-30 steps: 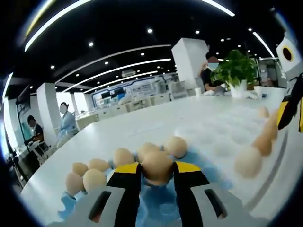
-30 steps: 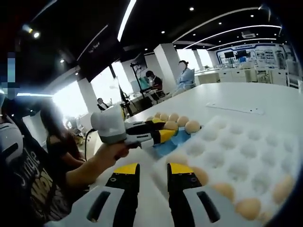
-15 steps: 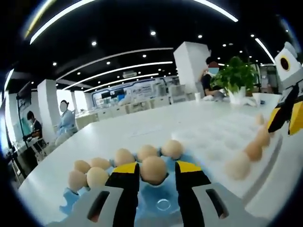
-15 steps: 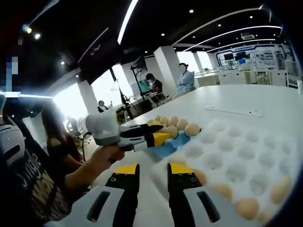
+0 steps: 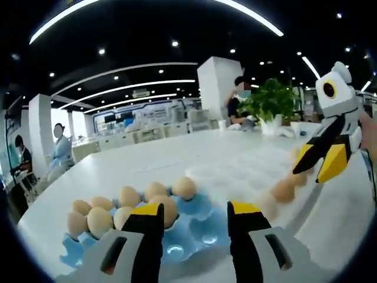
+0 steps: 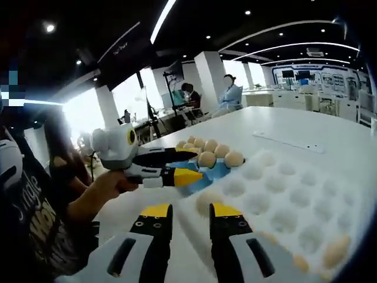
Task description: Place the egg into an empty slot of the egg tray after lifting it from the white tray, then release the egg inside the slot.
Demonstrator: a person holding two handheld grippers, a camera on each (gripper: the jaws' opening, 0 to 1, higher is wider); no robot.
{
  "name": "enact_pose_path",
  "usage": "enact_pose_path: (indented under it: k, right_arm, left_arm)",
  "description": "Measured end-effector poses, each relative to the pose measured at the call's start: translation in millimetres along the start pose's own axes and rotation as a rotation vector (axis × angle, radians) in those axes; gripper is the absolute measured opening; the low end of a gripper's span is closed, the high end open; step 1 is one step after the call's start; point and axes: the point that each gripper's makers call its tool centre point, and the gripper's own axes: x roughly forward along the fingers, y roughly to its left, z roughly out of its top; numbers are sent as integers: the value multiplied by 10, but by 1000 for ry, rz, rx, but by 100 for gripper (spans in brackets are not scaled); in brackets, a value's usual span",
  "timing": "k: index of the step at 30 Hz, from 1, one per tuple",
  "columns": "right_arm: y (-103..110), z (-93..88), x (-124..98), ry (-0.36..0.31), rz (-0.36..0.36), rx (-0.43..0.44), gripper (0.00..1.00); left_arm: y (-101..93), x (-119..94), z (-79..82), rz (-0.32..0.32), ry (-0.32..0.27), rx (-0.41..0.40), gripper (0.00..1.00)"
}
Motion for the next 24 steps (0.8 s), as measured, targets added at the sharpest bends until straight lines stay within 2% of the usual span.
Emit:
enact_pose_path:
  k: [5,7,10,13,18,24]
  right_arm:
    - [-91,27,-54,30,-6,-41,27]
    - [-131,41,-74,42,-7,-52,27]
    - [-162,60,-77,57,5,-70,28]
    - [-188,13,-95,96,13,-111,29]
    - [-401,6,-245,125,-25,-132,30]
    - [-621,-101,-548,165,-75,-138,31]
  left_arm:
    - [-143,-103,-2,-64,-5,18,53]
    - [-187,-140,21,-90,-17,-15,54]
    - [-264,-213,46,-106,-26,-6,56]
    - [-360,-250,79,-157,-38,-25,59]
    - [-468,-295,93,-206,-45,-22,61]
    - [-556,-285,58,-246,-33,-28,61]
